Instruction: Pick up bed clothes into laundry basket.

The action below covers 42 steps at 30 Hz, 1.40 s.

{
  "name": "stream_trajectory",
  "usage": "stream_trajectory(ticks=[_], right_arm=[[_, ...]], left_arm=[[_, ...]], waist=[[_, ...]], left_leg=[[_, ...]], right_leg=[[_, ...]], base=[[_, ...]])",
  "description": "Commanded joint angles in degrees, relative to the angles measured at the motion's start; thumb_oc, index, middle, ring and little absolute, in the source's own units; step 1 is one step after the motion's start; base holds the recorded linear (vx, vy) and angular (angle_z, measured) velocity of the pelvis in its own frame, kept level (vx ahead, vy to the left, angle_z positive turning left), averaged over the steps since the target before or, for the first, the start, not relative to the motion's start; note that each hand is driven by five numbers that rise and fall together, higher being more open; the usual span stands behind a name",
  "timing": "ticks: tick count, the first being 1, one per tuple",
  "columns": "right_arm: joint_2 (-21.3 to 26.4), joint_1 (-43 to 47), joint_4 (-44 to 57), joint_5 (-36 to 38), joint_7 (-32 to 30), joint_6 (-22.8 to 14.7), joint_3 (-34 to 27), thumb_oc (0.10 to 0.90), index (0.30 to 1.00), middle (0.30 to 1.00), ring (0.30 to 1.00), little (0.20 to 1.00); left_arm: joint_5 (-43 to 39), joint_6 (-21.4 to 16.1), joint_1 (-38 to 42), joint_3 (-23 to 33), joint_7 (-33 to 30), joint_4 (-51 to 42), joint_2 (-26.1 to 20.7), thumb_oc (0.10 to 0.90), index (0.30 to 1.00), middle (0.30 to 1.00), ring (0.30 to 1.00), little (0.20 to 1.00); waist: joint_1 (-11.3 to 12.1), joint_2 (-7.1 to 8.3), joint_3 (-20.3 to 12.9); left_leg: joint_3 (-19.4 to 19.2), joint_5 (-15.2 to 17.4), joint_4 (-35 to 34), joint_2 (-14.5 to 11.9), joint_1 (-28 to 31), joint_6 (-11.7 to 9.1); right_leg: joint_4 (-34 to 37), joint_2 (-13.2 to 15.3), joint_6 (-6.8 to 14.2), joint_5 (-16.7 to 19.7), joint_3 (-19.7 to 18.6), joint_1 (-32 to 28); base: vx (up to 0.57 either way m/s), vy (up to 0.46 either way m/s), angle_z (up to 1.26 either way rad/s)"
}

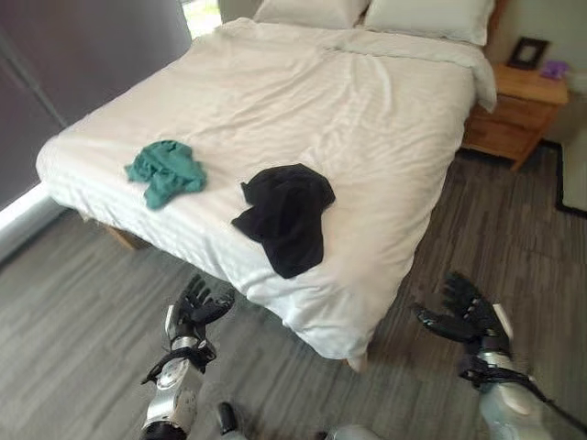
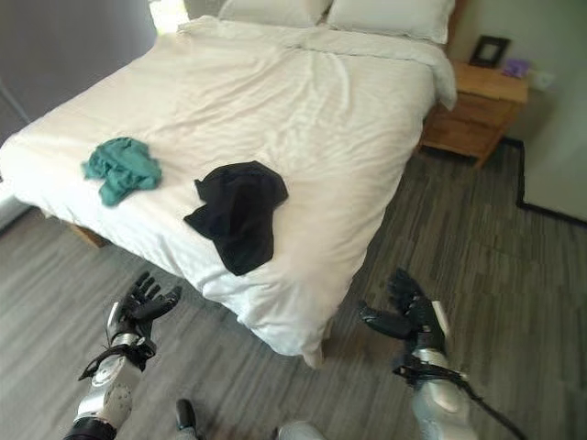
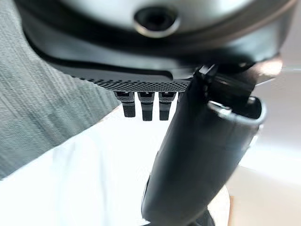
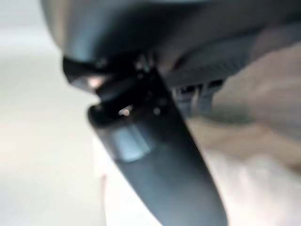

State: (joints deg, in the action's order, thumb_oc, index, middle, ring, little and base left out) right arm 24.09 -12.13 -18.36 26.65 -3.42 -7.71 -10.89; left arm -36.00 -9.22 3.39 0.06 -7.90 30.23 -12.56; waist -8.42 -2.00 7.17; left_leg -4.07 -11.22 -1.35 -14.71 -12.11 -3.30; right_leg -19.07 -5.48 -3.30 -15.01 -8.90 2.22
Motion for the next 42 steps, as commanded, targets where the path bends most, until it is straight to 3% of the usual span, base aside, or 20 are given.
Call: stream_trajectory(ticks=[1,4,6,7,8,11,14,16,17,19,20,21,26,31,32,33,36,42], right_arm=[[2.26,0.54,4.40,-1.56,-0.08,-5.25,-2.31,0.800,0.900,0.900,0.900,0.900],[1.45,0.80,4.67,-0.41,-0.38,-5.24,-3.09,0.800,0.900,0.900,0.900,0.900],[1.10,1.58,4.58,0.40,-0.49,-5.30,-2.93,0.800,0.900,0.900,0.900,0.900],[0.73,1.77,4.38,0.82,-0.19,-5.02,-2.96,0.800,0.900,0.900,0.900,0.900],[-0.16,1.61,4.83,0.85,0.03,-4.67,-2.54,0.800,0.900,0.900,0.900,0.900],[-2.14,1.65,5.99,2.15,1.14,-4.38,-1.33,0.800,0.900,0.900,0.900,0.900],[-2.12,2.13,4.77,1.18,2.07,-4.05,-0.07,0.800,0.900,0.900,0.900,0.900],[-2.03,1.70,3.72,1.17,3.36,-3.04,0.26,0.800,0.900,0.900,0.900,0.900],[-2.03,1.73,3.70,1.18,3.37,-3.05,0.28,0.800,0.900,0.900,0.900,0.900],[-1.85,1.52,3.65,0.67,4.18,-3.10,0.07,0.800,0.900,0.900,0.900,0.900],[-2.19,1.03,2.87,0.83,4.55,-3.18,0.22,0.800,0.900,0.900,0.900,0.900],[-2.36,0.86,2.26,1.07,4.56,-3.31,0.33,0.800,0.900,0.900,0.900,0.900],[-2.78,0.71,2.88,1.37,4.54,-3.92,1.37,0.800,0.900,0.900,0.900,0.900],[-3.40,0.14,1.91,2.26,4.21,-4.14,1.59,0.800,0.900,0.900,0.900,0.900],[-3.55,0.32,2.42,2.11,4.03,-4.13,1.86,0.800,0.900,0.900,0.900,0.900],[-3.32,0.57,1.89,1.75,4.29,-3.93,2.88,0.800,0.900,0.900,0.900,0.900],[-2.98,1.32,1.65,2.99,4.37,-3.96,3.05,0.800,0.900,0.900,0.900,0.900],[-1.35,2.77,0.18,3.84,4.15,-4.24,2.89,0.800,0.900,0.900,0.900,0.900]], left_arm=[[-2.30,-8.32,4.31,3.31,-0.19,-6.19,-5.00,0.800,0.900,0.900,0.900,0.900],[-2.64,-8.59,4.97,3.05,-0.63,-6.49,-5.24,0.800,0.900,0.900,0.900,0.900],[-2.21,-8.57,5.52,2.07,-0.23,-7.24,-5.85,0.800,0.900,0.900,0.900,0.900],[-1.86,-8.03,5.44,1.38,0.51,-7.66,-6.03,0.800,0.900,0.900,0.900,0.900],[-1.60,-7.57,5.50,0.59,0.83,-7.35,-6.41,0.800,0.900,0.900,0.900,0.900],[0.46,-6.93,5.07,-0.42,1.11,-8.22,-8.69,0.800,0.900,0.900,0.900,0.900],[3.19,-6.23,3.99,-0.07,1.49,-8.82,-11.03,0.800,0.900,0.900,0.900,0.900],[3.49,-5.27,2.84,0.23,3.23,-9.16,-11.55,0.800,0.900,0.900,0.900,0.900],[3.50,-5.27,2.84,0.26,3.23,-9.17,-11.56,0.800,0.900,0.900,0.900,0.900],[3.58,-4.94,1.79,1.41,3.61,-9.65,-11.23,0.800,0.900,0.900,0.900,0.900],[3.34,-4.69,1.57,1.68,3.83,-9.28,-10.56,0.800,0.900,0.900,0.900,0.900],[3.53,-4.65,1.64,1.68,3.93,-8.88,-10.14,0.800,0.900,0.900,0.900,0.900],[3.31,-4.61,1.27,1.45,3.39,-8.40,-8.74,0.800,0.900,0.900,0.900,0.900],[3.49,-4.29,0.53,0.95,4.01,-8.64,-7.83,0.800,0.900,0.900,0.900,0.900],[3.35,-4.16,0.69,1.09,3.37,-8.70,-7.91,0.800,0.900,0.900,0.900,0.900],[3.48,-4.42,0.46,1.69,3.27,-8.91,-7.39,0.800,0.900,0.900,0.900,0.900],[1.59,-5.50,-0.28,2.70,2.84,-10.36,-6.67,0.800,0.900,0.900,0.900,0.900],[0.90,-5.63,-0.10,1.98,3.20,-9.14,-5.87,0.800,0.900,0.900,0.900,0.900]], waist=[[1.70,2.02,-3.28],[1.81,1.96,-4.09],[2.06,1.81,-4.00],[1.77,2.26,-4.30],[1.62,2.64,-4.52],[1.31,3.82,-4.16],[1.93,3.95,-3.47],[1.07,3.22,-2.80],[1.17,3.20,-2.88],[1.60,3.78,-2.99],[1.59,3.70,-3.18],[1.60,3.70,-3.06],[1.81,3.10,-2.59],[1.76,2.51,-2.76],[2.62,2.81,-2.48],[3.24,2.93,-2.67],[4.01,3.57,-2.66],[4.40,4.13,-1.85]], left_leg=[[-0.18,-1.78,-2.23,-4.37,6.27,-7.87],[1.44,-0.24,0.53,-5.08,6.57,-8.48],[3.58,3.47,3.79,-3.39,6.51,-8.52],[2.84,6.86,4.89,-2.33,6.23,-7.53],[1.71,8.62,5.28,-1.24,6.19,-6.89],[-0.13,11.09,5.43,3.10,6.03,-4.50],[-1.65,11.85,4.88,4.41,5.95,-3.12],[-1.85,12.35,4.10,6.30,6.67,-1.15],[-1.96,12.16,4.03,6.24,6.55,-1.18],[-2.86,12.44,2.62,8.16,8.14,0.44],[-2.87,12.46,2.20,9.14,8.84,1.41],[-2.83,12.46,2.06,9.68,9.28,1.77],[-2.93,11.78,-0.10,11.54,11.52,2.60],[-3.30,11.36,-0.82,13.13,12.28,2.95],[-3.70,11.91,-0.16,13.39,12.07,2.99],[-4.30,11.81,-0.02,13.80,11.96,2.85],[-3.57,12.31,2.15,14.03,11.41,2.36],[-3.21,13.10,7.21,12.80,9.76,1.15]], right_leg=[[13.10,12.34,10.92,5.42,-1.47,-5.43],[14.76,16.47,12.83,6.54,-3.29,-5.92],[16.02,19.82,14.47,8.76,-4.40,-5.27],[17.15,22.21,15.31,10.53,-4.23,-5.10],[18.01,24.23,16.07,13.01,-4.15,-4.45],[17.05,26.60,16.11,26.23,-6.10,0.68],[15.60,26.71,15.68,29.51,-5.28,3.24],[9.32,20.28,15.00,25.23,-8.10,3.87],[9.17,20.18,15.01,25.31,-8.28,4.19],[7.36,14.89,14.20,19.90,-6.39,3.88],[6.43,10.17,13.56,14.70,-7.88,3.60],[5.77,7.82,13.30,12.54,-9.03,3.38],[2.54,1.84,12.05,9.45,-10.01,4.09],[6.00,-0.96,10.29,9.00,-9.71,3.53],[7.89,0.30,9.23,9.44,-6.47,3.14],[11.79,1.69,9.44,10.28,-3.00,2.41],[14.75,1.34,9.36,11.78,-3.36,0.92],[14.77,1.13,8.06,11.08,-0.24,-0.57]], base=[[0.33,0.500,-0.57],[0.18,0.459,-0.67],[0.11,0.539,-0.51],[0.09,0.551,-0.42],[0.07,0.505,-0.14],[0.00,0.456,-0.03],[-0.06,0.359,-0.13],[-0.02,0.408,-0.01],[0.00,0.353,0.09],[0.02,0.382,-0.09],[0.04,0.357,-0.03],[0.04,0.311,0.13],[0.02,0.100,-0.04],[0.01,0.020,-0.15],[-0.04,-0.083,-0.17],[-0.04,-0.081,-0.25],[0.00,-0.102,-0.03],[-0.01,-0.069,0.09]])
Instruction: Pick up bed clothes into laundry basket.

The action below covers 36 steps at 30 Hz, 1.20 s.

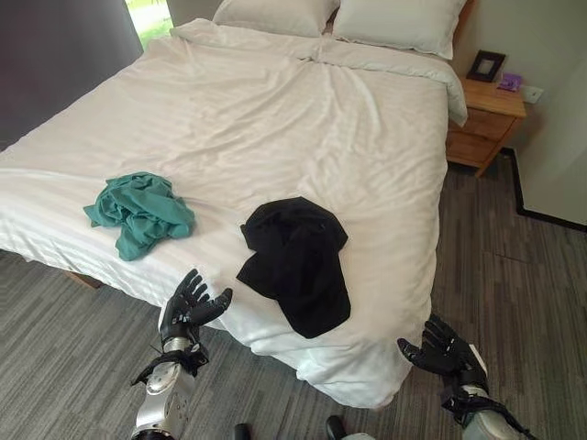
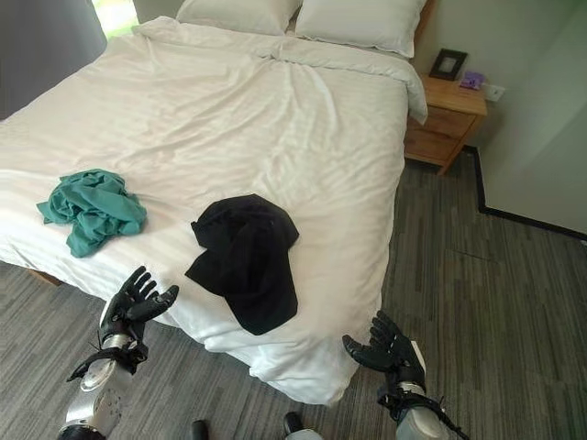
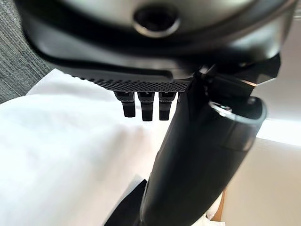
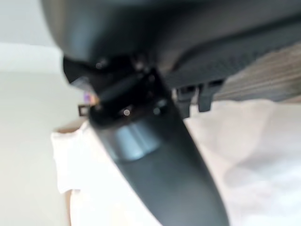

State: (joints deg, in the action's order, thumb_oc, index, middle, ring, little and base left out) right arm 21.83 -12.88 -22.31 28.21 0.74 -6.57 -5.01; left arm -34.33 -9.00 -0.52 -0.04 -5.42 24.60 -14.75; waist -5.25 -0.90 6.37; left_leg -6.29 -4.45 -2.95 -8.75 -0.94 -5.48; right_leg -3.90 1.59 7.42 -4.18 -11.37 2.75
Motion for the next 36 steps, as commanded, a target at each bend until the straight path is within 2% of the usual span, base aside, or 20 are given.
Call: stream_trajectory(ticks=[1,2,4,8,9,10,11,12,16,22,23,24,26,28,29,30,31,33,34,36], right_arm=[[0.91,3.52,4.12,2.28,-0.01,-5.38,-2.99,0.800,0.900,0.900,0.900,0.900],[1.34,3.59,4.17,1.87,0.26,-5.23,-2.77,0.800,0.900,0.900,0.900,0.900],[1.75,3.38,4.41,1.65,-0.05,-5.07,-3.14,0.800,0.900,0.900,0.900,0.900],[2.27,2.43,5.07,1.27,0.35,-5.16,-4.06,0.800,0.900,0.900,0.900,0.900],[2.25,2.41,5.07,1.25,0.35,-5.17,-4.06,0.800,0.900,0.900,0.900,0.900],[2.55,1.59,4.74,1.02,0.07,-5.44,-4.51,0.800,0.900,0.900,0.900,0.900],[2.55,1.56,4.76,1.03,0.08,-5.44,-4.53,0.800,0.900,0.900,0.900,0.900],[2.57,0.79,4.12,2.02,-0.52,-5.76,-5.20,0.800,0.900,0.900,0.900,0.900],[2.96,0.57,2.13,4.42,-1.16,-6.15,-6.29,0.800,0.900,0.900,0.900,0.900],[6.10,2.70,5.25,1.91,-0.80,-5.34,-5.38,0.800,0.900,0.900,0.900,0.900],[6.39,3.58,6.53,1.88,-0.82,-5.23,-5.90,0.800,0.900,0.900,0.900,0.900],[6.36,3.62,6.65,2.05,-0.77,-5.07,-6.26,0.800,0.900,0.900,0.900,0.900],[5.94,3.56,6.54,2.67,-0.13,-4.66,-6.99,0.800,0.900,0.900,0.900,0.900],[5.27,3.24,6.72,1.53,-0.61,-4.24,-7.88,0.800,0.900,0.900,0.900,0.900],[5.26,3.24,6.72,1.53,-0.61,-4.23,-7.89,0.800,0.900,0.900,0.900,0.900],[3.53,4.29,7.89,1.83,-1.94,-4.74,-7.16,0.800,0.900,0.900,0.900,0.900],[1.80,4.57,8.31,3.76,-2.07,-5.21,-6.45,0.800,0.900,0.900,0.900,0.900],[1.16,4.80,8.20,4.21,-1.87,-5.05,-5.84,0.800,0.900,0.900,0.900,0.900],[1.94,5.06,9.93,1.17,0.14,-4.56,-4.20,0.800,0.900,0.900,0.900,0.900],[2.36,5.34,11.21,-0.49,0.40,-4.50,-3.95,0.800,0.900,0.900,0.900,0.900]], left_arm=[[-0.78,-5.85,3.82,2.08,0.72,-3.50,-3.68,0.800,0.900,0.900,0.900,0.900],[-1.45,-6.07,3.61,2.49,0.87,-3.95,-3.46,0.800,0.900,0.900,0.900,0.900],[-1.21,-5.92,3.69,2.85,0.75,-3.98,-3.72,0.800,0.900,0.900,0.900,0.900],[-0.86,-6.59,3.97,4.61,0.18,-3.68,-5.53,0.800,0.900,0.900,0.900,0.900],[-0.87,-6.61,3.97,4.59,0.18,-3.64,-5.54,0.800,0.900,0.900,0.900,0.900],[-1.22,-7.10,5.11,4.84,-0.29,-3.45,-6.23,0.800,0.900,0.900,0.900,0.900],[-1.23,-7.11,5.12,4.81,-0.29,-3.42,-6.23,0.800,0.900,0.900,0.900,0.900],[-1.63,-7.89,6.76,4.16,-0.67,-3.92,-6.66,0.800,0.900,0.900,0.900,0.900],[-2.53,-8.59,8.26,2.79,-0.64,-5.18,-6.57,0.800,0.900,0.900,0.900,0.900],[-1.46,-8.60,7.21,3.44,-0.28,-5.27,-7.68,0.800,0.900,0.900,0.900,0.900],[-0.55,-8.24,7.03,3.85,-0.13,-4.65,-9.40,0.800,0.900,0.900,0.900,0.900],[0.04,-7.98,7.08,3.82,0.03,-4.68,-10.16,0.800,0.900,0.900,0.900,0.900],[0.58,-7.85,7.94,2.99,0.61,-5.02,-11.06,0.800,0.900,0.900,0.900,0.900],[0.63,-7.68,10.24,0.62,0.93,-4.74,-11.52,0.800,0.900,0.900,0.900,0.900],[0.63,-7.69,10.25,0.61,0.93,-4.73,-11.52,0.800,0.900,0.900,0.900,0.900],[0.61,-7.81,11.93,-1.68,-0.07,-4.14,-11.87,0.800,0.900,0.900,0.900,0.900],[0.32,-7.49,11.83,-2.12,-0.15,-3.95,-12.23,0.800,0.900,0.900,0.900,0.900],[0.71,-7.13,11.41,-2.20,-0.04,-4.37,-12.69,0.800,0.900,0.900,0.900,0.900],[2.54,-6.27,10.61,-1.19,0.98,-5.46,-13.90,0.800,0.900,0.900,0.900,0.900],[3.16,-5.98,10.42,-0.32,0.88,-5.56,-14.26,0.800,0.900,0.900,0.900,0.900]], waist=[[1.22,3.03,-1.05],[1.88,3.87,0.47],[2.37,4.69,1.48],[2.90,5.84,0.77],[2.90,5.91,0.72],[2.38,5.42,0.26],[2.39,5.45,0.27],[1.93,4.51,0.34],[0.68,1.88,-0.22],[2.37,1.22,-1.04],[3.08,0.98,-2.37],[3.24,1.10,-2.86],[2.13,1.19,-3.30],[0.90,2.01,-3.35],[0.94,2.01,-3.43],[0.01,2.46,-2.69],[-0.27,2.34,-2.57],[0.00,1.93,-2.44],[-0.19,0.28,-1.01],[0.22,-0.20,-0.65]], left_leg=[[-0.99,6.33,8.83,6.84,-1.43,3.32],[-1.23,3.74,16.42,5.18,-4.95,1.74],[-1.34,-0.33,20.61,1.90,-7.97,0.78],[0.39,-4.65,16.15,-4.55,-8.96,0.26],[0.34,-4.81,15.85,-4.50,-8.81,0.20],[0.85,-7.79,10.18,-7.61,-7.55,-1.65],[0.79,-8.10,9.63,-7.58,-7.24,-1.72],[2.77,-10.89,4.82,-9.45,-6.66,-3.12],[3.94,-12.32,-2.05,-11.18,-6.91,-5.38],[9.97,-11.00,-2.00,-11.68,-9.81,-6.48],[12.09,-10.87,-1.21,-12.64,-9.26,-7.57],[12.32,-9.81,-0.58,-12.46,-8.92,-7.76],[10.66,-5.44,4.90,-12.50,-9.62,-7.99],[8.30,1.55,11.44,-10.29,-10.84,-6.55],[8.27,1.57,11.50,-10.29,-10.95,-6.54],[7.22,4.81,12.41,-8.51,-10.23,-4.98],[6.01,4.80,11.39,-8.20,-9.93,-3.99],[5.73,4.82,10.52,-7.45,-9.43,-2.99],[4.13,5.74,7.53,-4.63,-5.38,0.35],[4.03,5.84,7.11,-3.62,-4.94,1.47]], right_leg=[[-0.40,-5.94,-2.66,0.25,2.24,-1.09],[-0.71,-5.02,-3.09,0.38,3.31,-1.65],[-0.93,-3.52,-3.29,-0.09,4.03,-2.11],[-1.31,0.25,-2.30,-0.98,2.97,-1.64],[-1.37,0.28,-2.33,-1.04,2.96,-1.61],[-1.79,1.26,-1.78,-1.83,2.38,-1.00],[-1.91,1.25,-1.83,-1.93,2.39,-1.00],[-3.13,1.50,-1.81,-3.10,1.36,-0.34],[-3.83,2.17,-1.44,-5.97,0.47,-1.52],[-5.23,7.92,1.01,-8.76,-3.70,-5.65],[-4.78,12.23,2.80,-8.35,-6.43,-7.23],[-3.92,14.16,3.58,-7.71,-7.01,-7.90],[-2.88,17.95,5.27,-4.85,-7.89,-7.71],[-1.19,21.79,6.37,1.36,-8.71,-5.62],[-1.17,21.80,6.38,1.39,-8.76,-5.51],[-0.59,21.97,5.72,13.30,-9.65,-1.74],[-1.27,21.13,5.23,15.71,-9.04,-0.45],[-3.79,19.83,4.27,17.03,-9.03,1.39],[-15.20,15.17,1.67,13.38,-6.39,4.15],[-18.73,15.00,0.29,12.70,-3.88,5.27]], base=[[-0.04,-0.052,0.19],[-0.05,-0.048,0.08],[-0.02,0.005,-0.04],[0.02,0.099,-0.07],[0.07,0.185,-0.28],[0.05,0.126,-0.17],[0.08,0.285,0.00],[0.06,0.225,0.19],[0.14,0.269,0.05],[0.29,0.432,0.16],[0.41,0.822,-0.25],[0.47,1.043,-0.38],[0.19,0.710,-0.47],[0.12,0.593,-0.13],[0.10,0.584,-0.27],[0.08,0.535,-0.51],[0.07,0.534,-0.77],[0.05,0.588,-0.62],[0.06,0.827,-0.46],[-0.02,0.627,-0.74]])
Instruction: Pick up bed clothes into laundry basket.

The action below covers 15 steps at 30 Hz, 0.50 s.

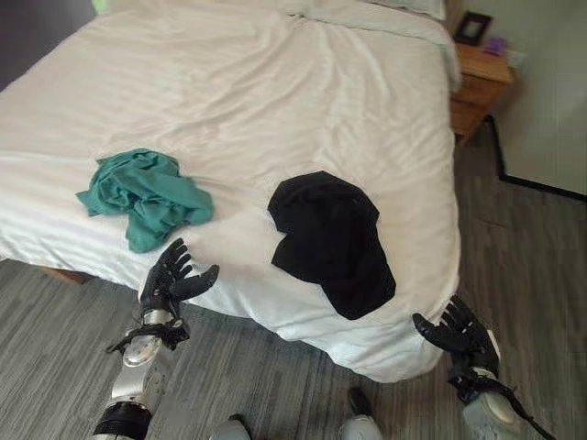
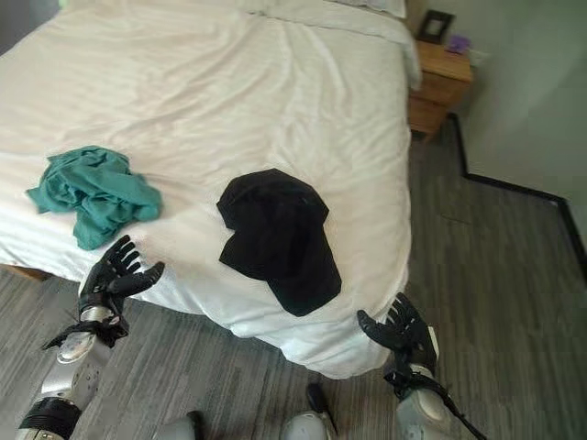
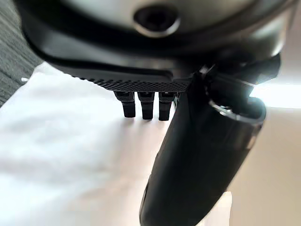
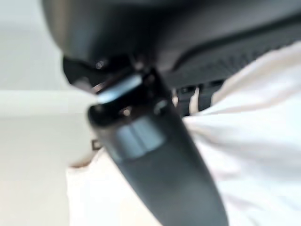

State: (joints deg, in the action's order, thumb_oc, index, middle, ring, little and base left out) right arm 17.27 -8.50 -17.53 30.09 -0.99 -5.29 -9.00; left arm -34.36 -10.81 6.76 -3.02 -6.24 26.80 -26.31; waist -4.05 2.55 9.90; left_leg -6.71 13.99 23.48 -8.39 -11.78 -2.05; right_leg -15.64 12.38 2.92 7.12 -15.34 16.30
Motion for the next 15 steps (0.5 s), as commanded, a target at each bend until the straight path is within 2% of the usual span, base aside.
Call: stream_trajectory(ticks=[1,3,7,8,9,10,11,13,15], right_arm=[[7.08,1.31,6.49,-3.53,1.78,-5.74,0.28,0.800,0.900,0.900,0.900,0.900],[6.74,1.25,5.26,-3.72,1.63,-5.61,0.29,0.800,0.900,0.900,0.900,0.900],[5.96,-0.02,2.94,-3.69,1.77,-5.54,-1.06,0.800,0.900,0.900,0.900,0.900],[6.02,-0.09,2.92,-3.66,1.79,-5.57,-1.08,0.800,0.900,0.900,0.900,0.900],[5.56,-0.50,2.28,-3.19,1.56,-6.00,-1.57,0.800,0.900,0.900,0.900,0.900],[5.53,-0.70,1.53,-2.53,1.07,-6.54,-1.93,0.800,0.900,0.900,0.900,0.900],[5.55,-0.74,1.50,-2.51,1.08,-6.57,-1.93,0.800,0.900,0.900,0.900,0.900],[6.01,-0.55,1.39,-2.60,0.58,-6.87,-1.89,0.800,0.900,0.900,0.900,0.900],[6.69,-0.33,0.93,-2.92,0.40,-6.79,-1.98,0.800,0.900,0.900,0.900,0.900]], left_arm=[[3.01,-4.11,3.22,3.18,1.37,-7.45,-2.49,0.800,0.900,0.900,0.900,0.900],[2.21,-4.14,3.22,4.01,1.39,-6.81,-1.70,0.800,0.900,0.900,0.900,0.900],[1.86,-3.64,1.36,4.64,2.29,-6.72,0.96,0.800,0.900,0.900,0.900,0.900],[1.88,-3.63,1.31,4.60,2.27,-6.74,1.03,0.800,0.900,0.900,0.900,0.900],[1.93,-3.49,0.86,4.23,2.32,-6.28,2.10,0.800,0.900,0.900,0.900,0.900],[1.52,-3.71,0.63,4.23,2.38,-5.47,2.95,0.800,0.900,0.900,0.900,0.900],[1.51,-3.74,0.61,4.19,2.39,-5.43,2.96,0.800,0.900,0.900,0.900,0.900],[1.40,-3.71,0.35,4.55,2.09,-5.54,3.32,0.800,0.900,0.900,0.900,0.900],[1.37,-3.63,-0.26,4.97,2.22,-6.01,3.72,0.800,0.900,0.900,0.900,0.900]], waist=[[-1.22,-3.90,-3.84],[-1.37,-3.76,-4.05],[-1.13,-3.38,-5.29],[-1.05,-3.35,-5.25],[-1.23,-3.38,-5.53],[-1.13,-2.69,-6.15],[-1.19,-2.81,-5.99],[-0.40,-2.27,-6.33],[-0.16,-2.14,-6.66]], left_leg=[[4.32,-12.22,-19.78,-2.64,6.62,-0.93],[3.81,-12.28,-21.02,-0.91,7.96,0.28],[0.95,-12.59,-24.47,2.35,11.04,1.72],[0.86,-12.49,-24.62,2.41,11.32,1.72],[0.27,-12.66,-25.51,3.71,12.38,1.99],[-0.66,-12.94,-27.05,5.87,13.37,2.13],[-0.57,-12.97,-27.27,5.82,13.75,2.18],[-1.11,-13.13,-27.52,7.22,13.80,2.29],[-1.23,-13.38,-27.81,7.77,13.85,2.22]], right_leg=[[-10.45,2.96,4.08,0.02,1.14,-7.46],[-13.73,-0.97,3.82,-2.00,1.40,-6.31],[-12.45,-9.47,4.59,-8.94,3.42,-5.36],[-12.65,-9.43,4.59,-9.21,3.35,-5.45],[-10.09,-13.55,5.15,-12.78,3.51,-4.91],[-1.99,-15.21,4.31,-13.63,4.79,-6.60],[-1.21,-15.18,4.34,-13.38,4.87,-7.27],[5.29,-14.55,3.40,-12.64,8.37,-9.85],[8.73,-13.88,3.58,-11.91,9.38,-12.00]], base=[[-0.04,0.497,-0.85],[0.00,0.368,-0.45],[0.02,0.254,-0.43],[0.04,0.202,-0.35],[0.06,0.191,-0.47],[0.06,0.200,-0.46],[0.03,0.093,-0.54],[-0.02,0.012,-0.29],[-0.01,-0.011,0.06]])
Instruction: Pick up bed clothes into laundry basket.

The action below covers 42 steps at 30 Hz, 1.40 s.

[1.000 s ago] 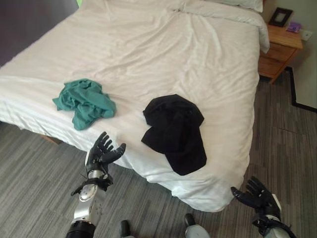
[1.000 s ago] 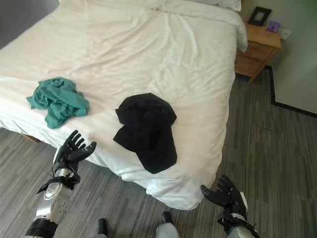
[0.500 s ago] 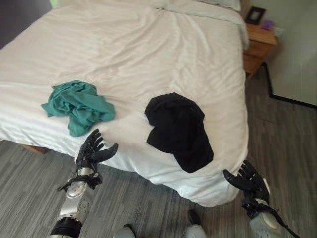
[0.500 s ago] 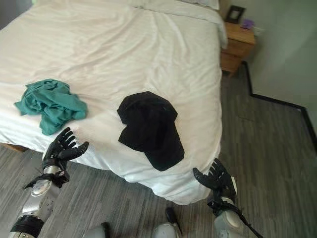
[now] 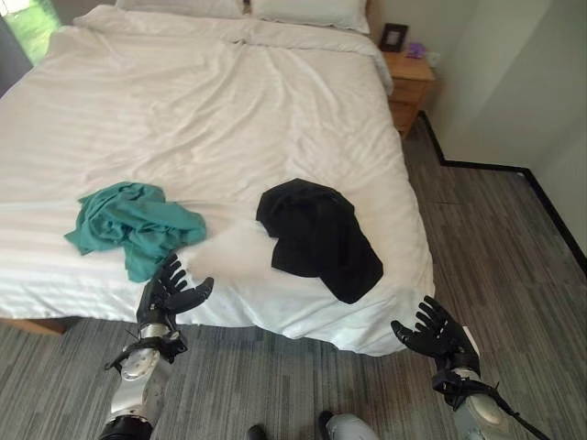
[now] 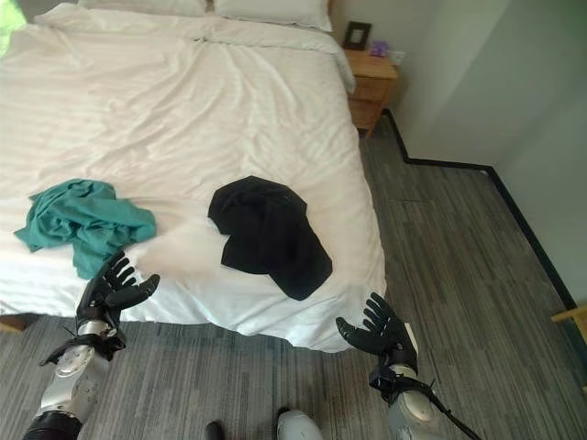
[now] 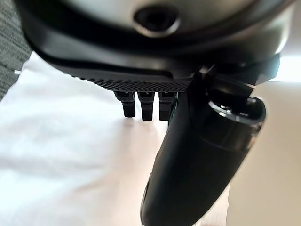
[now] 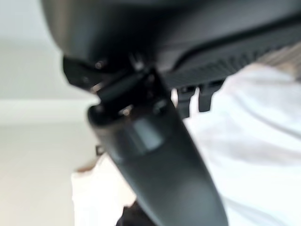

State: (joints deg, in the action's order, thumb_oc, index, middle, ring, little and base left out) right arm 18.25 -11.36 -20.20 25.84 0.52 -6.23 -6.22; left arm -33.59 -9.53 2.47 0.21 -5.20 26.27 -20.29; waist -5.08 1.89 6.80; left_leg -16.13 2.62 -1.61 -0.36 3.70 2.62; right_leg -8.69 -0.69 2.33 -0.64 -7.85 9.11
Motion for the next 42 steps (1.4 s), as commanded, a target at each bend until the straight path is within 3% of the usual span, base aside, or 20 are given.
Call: stream_trajectory(ticks=[1,3,7,13,17,20,23,24,28,32,42], right_arm=[[7.22,3.37,2.00,0.01,-2.70,-6.14,-6.21,0.800,0.900,0.900,0.900,0.900],[8.52,4.37,2.08,-0.45,-3.67,-6.34,-7.22,0.800,0.900,0.900,0.900,0.900],[16.43,5.79,2.41,-5.21,-5.75,-7.02,-14.55,0.800,0.900,0.900,0.900,0.900],[27.96,11.97,5.27,-7.96,-3.58,-7.25,-13.57,0.800,0.900,0.900,0.900,0.900],[33.99,20.97,3.00,-12.46,-3.29,-6.88,-5.73,0.800,0.900,0.900,0.900,0.900],[38.04,28.45,0.21,-20.55,-3.46,-5.81,2.90,0.800,0.900,0.900,0.900,0.900],[39.00,33.17,-2.90,-25.68,-4.33,-5.32,8.47,0.800,0.900,0.900,0.900,0.900],[40.07,38.81,-6.68,-32.21,-4.23,-4.31,15.92,0.800,0.900,0.900,0.900,0.900],[43.60,50.23,-12.66,-50.15,-4.40,-2.20,31.35,0.800,0.900,0.900,0.900,0.900],[41.31,61.65,-22.88,-57.29,-4.02,-0.90,44.17,0.800,0.900,0.900,0.900,0.900],[35.07,70.37,-22.30,-58.00,-3.31,-0.28,51.09,0.800,0.900,0.900,0.900,0.900]], left_arm=[[0.68,-5.11,2.89,2.99,1.11,-5.57,-1.98,0.800,0.900,0.900,0.900,0.900],[0.20,-5.55,2.44,4.20,0.53,-5.73,-2.17,0.800,0.900,0.900,0.900,0.900],[-0.08,-5.73,-0.37,8.24,1.37,-7.31,-3.48,0.800,0.900,0.900,0.900,0.900],[-1.81,-5.69,-3.49,7.34,3.32,-10.04,-2.68,0.800,0.900,0.900,0.900,0.900],[-3.05,-5.51,-5.12,4.66,4.62,-10.33,-2.01,0.800,0.900,0.900,0.900,0.900],[-3.65,-5.21,-6.94,4.04,5.71,-10.55,-2.09,0.800,0.900,0.900,0.900,0.900],[-4.26,-5.34,-8.01,3.92,6.11,-10.18,-2.11,0.800,0.900,0.900,0.900,0.900],[-4.98,-5.37,-8.59,3.38,6.46,-9.51,-2.51,0.800,0.900,0.900,0.900,0.900],[-5.65,-4.92,-9.90,2.22,7.47,-9.44,-2.88,0.800,0.900,0.900,0.900,0.900],[-6.95,-4.90,-10.35,0.81,7.89,-8.90,-3.68,0.800,0.900,0.900,0.900,0.900],[-6.35,-4.86,-8.87,-2.02,7.07,-7.39,-3.65,0.800,0.900,0.900,0.900,0.900]], waist=[[1.38,-1.25,-4.35],[1.93,-1.27,-4.25],[2.47,-0.44,-5.63],[3.65,0.79,-5.55],[5.21,1.43,-5.34],[6.20,1.85,-5.08],[6.88,1.93,-5.00],[7.90,2.11,-4.85],[9.00,2.18,-4.26],[10.29,2.10,-3.71],[11.59,1.64,-2.50]], left_leg=[[7.72,-1.76,-3.33,0.18,-1.35,-2.82],[7.34,-1.84,-3.27,-0.01,-0.88,-3.00],[7.24,-1.13,-3.39,0.21,0.29,-3.04],[7.65,-1.27,-3.39,0.10,0.02,-3.15],[8.04,-1.51,-3.39,-0.09,-0.52,-3.37],[8.49,-1.63,-3.39,-0.20,-0.64,-3.43],[8.93,-1.68,-3.39,-0.16,-0.63,-3.50],[9.27,-1.84,-3.39,-0.06,-0.73,-3.64],[10.29,-2.10,-3.39,0.12,-1.28,-3.85],[11.31,-2.60,-3.39,0.49,-2.35,-4.08],[12.57,-3.29,-3.39,0.83,-4.32,-4.15]], right_leg=[[5.06,-1.64,4.88,-3.16,1.40,-5.97],[6.45,-1.21,4.97,-2.47,1.98,-6.88],[11.13,-1.51,4.44,-1.60,3.18,-10.27],[11.98,-1.44,4.48,-0.81,4.09,-10.81],[12.50,-1.51,4.37,-0.52,4.68,-10.71],[12.94,-1.54,4.34,-0.35,5.09,-11.08],[13.11,-1.46,4.26,-0.38,5.54,-11.38],[13.20,-1.40,4.23,-0.43,5.84,-11.53],[13.27,-1.15,4.27,-0.49,6.51,-11.36],[13.44,-0.85,4.34,-0.42,7.28,-10.85],[13.44,-0.47,4.45,-0.16,8.43,-9.43]], base=[[0.02,-0.032,0.11],[0.04,-0.032,0.04],[0.08,-0.024,-0.01],[0.03,-0.012,0.07],[0.00,0.002,0.02],[0.01,0.003,0.03],[0.02,0.006,0.12],[0.02,0.010,0.17],[0.00,0.014,0.22],[-0.01,0.006,0.17],[-0.01,-0.001,0.05]])
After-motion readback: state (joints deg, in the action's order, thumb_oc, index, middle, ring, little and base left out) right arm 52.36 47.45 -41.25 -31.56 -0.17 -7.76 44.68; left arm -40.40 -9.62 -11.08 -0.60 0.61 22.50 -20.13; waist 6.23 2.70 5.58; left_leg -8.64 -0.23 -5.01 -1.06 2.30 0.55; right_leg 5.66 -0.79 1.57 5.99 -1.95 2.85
